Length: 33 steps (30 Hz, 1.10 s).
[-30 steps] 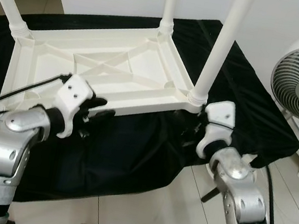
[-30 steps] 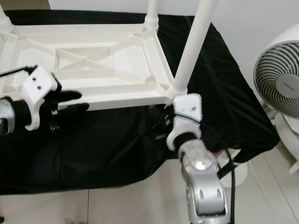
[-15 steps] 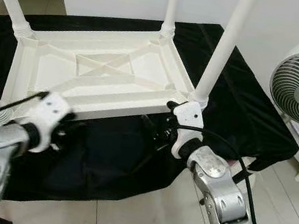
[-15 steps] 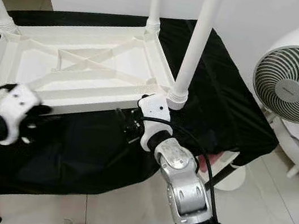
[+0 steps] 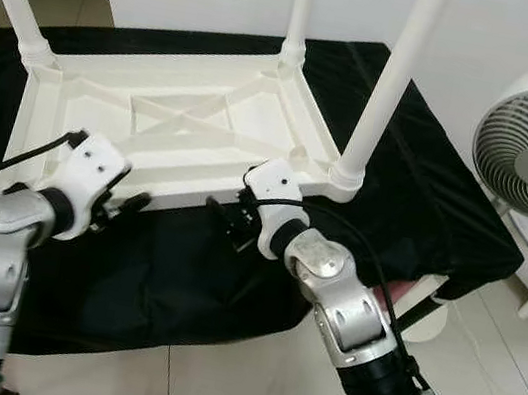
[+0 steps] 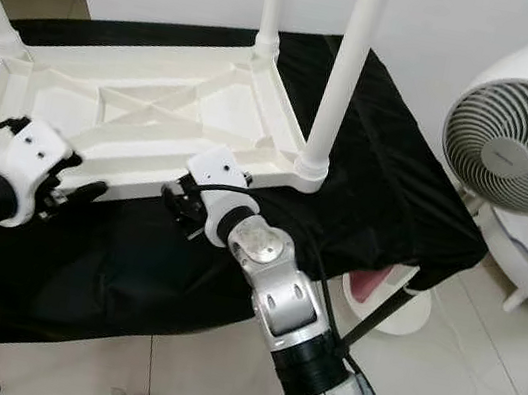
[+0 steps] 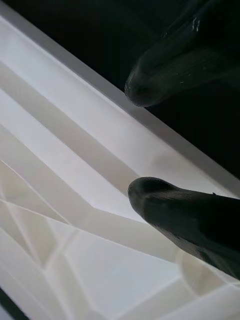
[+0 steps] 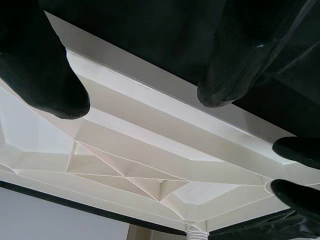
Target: Building children table
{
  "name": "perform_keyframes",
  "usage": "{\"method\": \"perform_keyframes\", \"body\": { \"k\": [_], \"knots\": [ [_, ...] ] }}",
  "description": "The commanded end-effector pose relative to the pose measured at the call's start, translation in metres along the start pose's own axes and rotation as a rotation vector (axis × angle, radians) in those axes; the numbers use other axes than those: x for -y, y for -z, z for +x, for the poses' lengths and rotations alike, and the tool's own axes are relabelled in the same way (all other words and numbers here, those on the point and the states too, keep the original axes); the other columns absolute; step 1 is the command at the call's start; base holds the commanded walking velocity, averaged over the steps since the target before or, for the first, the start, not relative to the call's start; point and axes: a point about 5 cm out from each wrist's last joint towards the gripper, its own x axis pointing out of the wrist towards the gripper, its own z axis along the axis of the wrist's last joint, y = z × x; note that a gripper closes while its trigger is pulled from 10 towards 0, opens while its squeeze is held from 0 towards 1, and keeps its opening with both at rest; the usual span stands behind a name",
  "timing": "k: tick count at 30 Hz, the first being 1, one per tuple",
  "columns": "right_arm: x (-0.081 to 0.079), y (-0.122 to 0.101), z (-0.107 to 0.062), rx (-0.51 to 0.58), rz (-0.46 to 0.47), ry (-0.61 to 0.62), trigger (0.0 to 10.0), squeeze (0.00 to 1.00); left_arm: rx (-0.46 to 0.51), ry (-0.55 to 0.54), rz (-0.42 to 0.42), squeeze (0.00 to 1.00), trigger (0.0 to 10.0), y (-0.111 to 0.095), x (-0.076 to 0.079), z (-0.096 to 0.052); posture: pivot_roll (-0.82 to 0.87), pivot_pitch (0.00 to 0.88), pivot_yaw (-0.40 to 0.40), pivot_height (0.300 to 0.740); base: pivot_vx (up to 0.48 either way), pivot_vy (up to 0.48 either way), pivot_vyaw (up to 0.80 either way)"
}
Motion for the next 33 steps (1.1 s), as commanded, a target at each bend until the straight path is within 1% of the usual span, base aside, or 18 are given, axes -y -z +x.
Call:
{"method": "perform_keyframes", "body": {
  "k": [1, 2, 4, 7, 9, 11, 13, 14, 15, 18, 19, 21, 22, 25, 26, 28, 32, 33],
  "knots": [
    [-0.001, 0.0, -0.001, 0.006, 0.005, -0.004, 10.0, 0.0, 0.01, -0.214, -0.111, 0.0, 10.0, 0.009, -0.011, -0.016, -0.04, 0.131, 0.055, 0.74, 0.0, 0.0, 0.0],
    [-0.001, 0.0, -0.001, 0.006, 0.005, -0.004, 10.0, 0.0, 0.01, -0.214, -0.111, 0.0, 10.0, 0.009, -0.011, -0.016, -0.04, 0.131, 0.055, 0.74, 0.0, 0.0, 0.0],
    [0.001, 0.006, -0.007, -0.01, 0.012, 0.004, 10.0, 0.0, 0.083, -0.077, -0.14, 0.0, 10.0, 0.009, -0.004, -0.036, -0.03, 0.14, 0.058, 0.74, 0.0, 0.0, 0.0],
    [0.002, 0.008, -0.009, -0.014, 0.011, 0.008, 10.0, 0.0, 0.061, -0.088, -0.129, 0.0, 10.0, 0.014, -0.006, -0.042, -0.03, 0.143, 0.061, 0.74, 0.0, 0.0, 0.0],
    [0.003, 0.009, -0.012, -0.014, 0.012, 0.017, 10.0, 0.0, -0.096, -0.153, -0.072, 0.0, 10.0, 0.036, -0.018, -0.054, -0.03, 0.151, 0.07, 0.74, 0.0, 0.0, 0.0],
    [0.004, 0.008, -0.013, -0.007, 0.01, 0.024, 10.0, 0.0, -0.2, -0.207, -0.032, 0.0, 10.0, 0.05, -0.029, -0.063, -0.02, 0.157, 0.076, 0.74, 0.0, 0.0, 0.0],
    [0.005, 0.007, -0.012, -0.005, 0.009, 0.026, 10.0, 0.0, -0.225, -0.231, -0.023, 0.0, 10.0, 0.052, -0.033, -0.066, -0.02, 0.157, 0.076, 0.74, 0.0, 0.0, 0.0],
    [0.006, 0.005, -0.013, 0.01, 0.01, 0.022, 10.0, 0.0, -0.266, -0.251, -0.004, 0.0, 10.0, 0.056, -0.039, -0.071, -0.03, 0.157, 0.076, 0.74, 0.0, 0.0, 0.0],
    [0.006, 0.005, -0.013, 0.01, 0.01, 0.022, 10.0, 0.0, -0.266, -0.251, -0.004, 0.0, 10.0, 0.056, -0.039, -0.071, -0.03, 0.157, 0.076, 0.74, 0.0, 0.0, 0.0],
    [0.009, -0.001, -0.012, 0.039, 0.009, 0.02, 10.0, 0.0, -0.386, -0.26, 0.037, 0.0, 10.0, 0.066, -0.049, -0.088, -0.02, 0.16, 0.079, 0.74, 0.0, 0.0, 0.0],
    [0.009, -0.001, -0.012, 0.039, 0.009, 0.02, 10.0, 0.0, -0.386, -0.26, 0.037, 0.0, 10.0, 0.066, -0.049, -0.088, -0.02, 0.16, 0.079, 0.74, 0.0, 0.0, 0.0],
    [0.01, -0.002, -0.013, 0.045, 0.01, 0.019, 10.0, 0.0, -0.441, -0.344, 0.062, 0.0, 10.0, 0.071, -0.059, -0.095, -0.02, 0.161, 0.078, 0.74, 0.0, 0.0, 0.0],
    [0.01, -0.002, -0.013, 0.045, 0.01, 0.019, 10.0, 0.0, -0.441, -0.344, 0.062, 0.0, 10.0, 0.071, -0.059, -0.095, -0.02, 0.161, 0.078, 0.74, 0.0, 0.0, 0.0],
    [0.009, -0.004, -0.013, 0.056, 0.014, 0.014, 10.0, 0.0, -0.512, -0.503, 0.147, 0.0, 10.0, 0.077, -0.078, -0.102, -0.02, 0.161, 0.074, 0.74, 0.0, 0.0, 0.0],
    [0.009, -0.006, -0.013, 0.065, 0.015, 0.01, 10.0, 0.0, -0.491, -0.571, 0.183, 0.0, 10.0, 0.074, -0.085, -0.101, -0.02, 0.159, 0.069, 0.74, 0.0, 0.0, 0.0],
    [0.007, -0.01, -0.014, 0.087, 0.015, -0.012, 10.0, 0.0, -0.416, -0.659, 0.206, 0.0, 10.0, 0.066, -0.094, -0.094, -0.02, 0.159, 0.065, 0.74, 0.0, 0.0, 0.0],
    [0.005, -0.012, -0.015, 0.097, 0.016, -0.036, 10.0, 0.0, -0.35, -0.691, 0.203, 0.0, 10.0, 0.059, -0.097, -0.087, -0.02, 0.158, 0.059, 0.74, 0.0, 0.0, 0.0],
    [0.003, -0.012, -0.017, 0.098, 0.015, -0.055, 10.0, 0.0, -0.304, -0.71, 0.207, 0.0, 10.0, 0.054, -0.099, -0.082, -0.02, 0.158, 0.057, 0.74, 0.0, 0.0, 0.0]
  ]
}}
